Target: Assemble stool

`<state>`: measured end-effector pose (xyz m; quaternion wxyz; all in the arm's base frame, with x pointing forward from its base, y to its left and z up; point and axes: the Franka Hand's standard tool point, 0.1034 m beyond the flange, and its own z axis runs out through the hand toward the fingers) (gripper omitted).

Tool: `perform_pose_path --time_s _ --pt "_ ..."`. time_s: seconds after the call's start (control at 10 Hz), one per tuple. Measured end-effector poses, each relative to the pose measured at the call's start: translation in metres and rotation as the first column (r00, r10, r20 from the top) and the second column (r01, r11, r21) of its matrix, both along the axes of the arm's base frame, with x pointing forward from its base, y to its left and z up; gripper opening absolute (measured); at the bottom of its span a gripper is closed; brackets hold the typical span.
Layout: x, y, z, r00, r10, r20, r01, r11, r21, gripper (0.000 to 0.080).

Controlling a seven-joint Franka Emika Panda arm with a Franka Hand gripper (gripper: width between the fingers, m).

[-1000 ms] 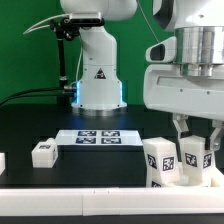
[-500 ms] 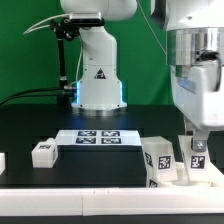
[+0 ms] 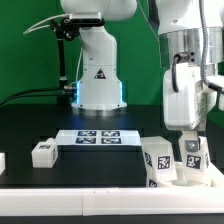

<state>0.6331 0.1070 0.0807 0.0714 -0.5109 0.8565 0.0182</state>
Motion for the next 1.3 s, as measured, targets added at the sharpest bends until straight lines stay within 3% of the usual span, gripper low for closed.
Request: perform_pose_path --time_s 0.2,0.3,0.4,0.5,0.7,0.8,1.1,1.2,1.3 --pt "0.0 0.0 0.0 0.999 0.036 0.003 -0.036 0.999 -0.004 0.0344" --pt "0.0 0.001 -0.001 0.998 0.068 0.006 -0.068 0.998 -0.008 0.0553" --pt "-0.001 0.008 0.002 0.987 0.16 0.017 -0.16 0.987 -0.009 0.062" --pt "0.001 0.014 0.009 0.954 0.298 0.04 -0.297 0.955 -0.02 0.062" --pt "0.005 0.014 0.023 0.824 0.56 0.085 -0.555 0.828 -0.075 0.0648" --pt "0.006 0.015 0.023 0.744 0.662 0.087 -0.654 0.749 -0.101 0.0648" --pt "0.006 0.016 0.021 0.627 0.774 0.088 -0.762 0.633 -0.138 0.0649" --pt "0.006 0.014 0.021 0.513 0.855 0.074 -0.84 0.518 -0.164 0.0649" --pt "0.007 0.01 0.022 0.307 0.951 0.046 -0.93 0.31 -0.197 0.0649"
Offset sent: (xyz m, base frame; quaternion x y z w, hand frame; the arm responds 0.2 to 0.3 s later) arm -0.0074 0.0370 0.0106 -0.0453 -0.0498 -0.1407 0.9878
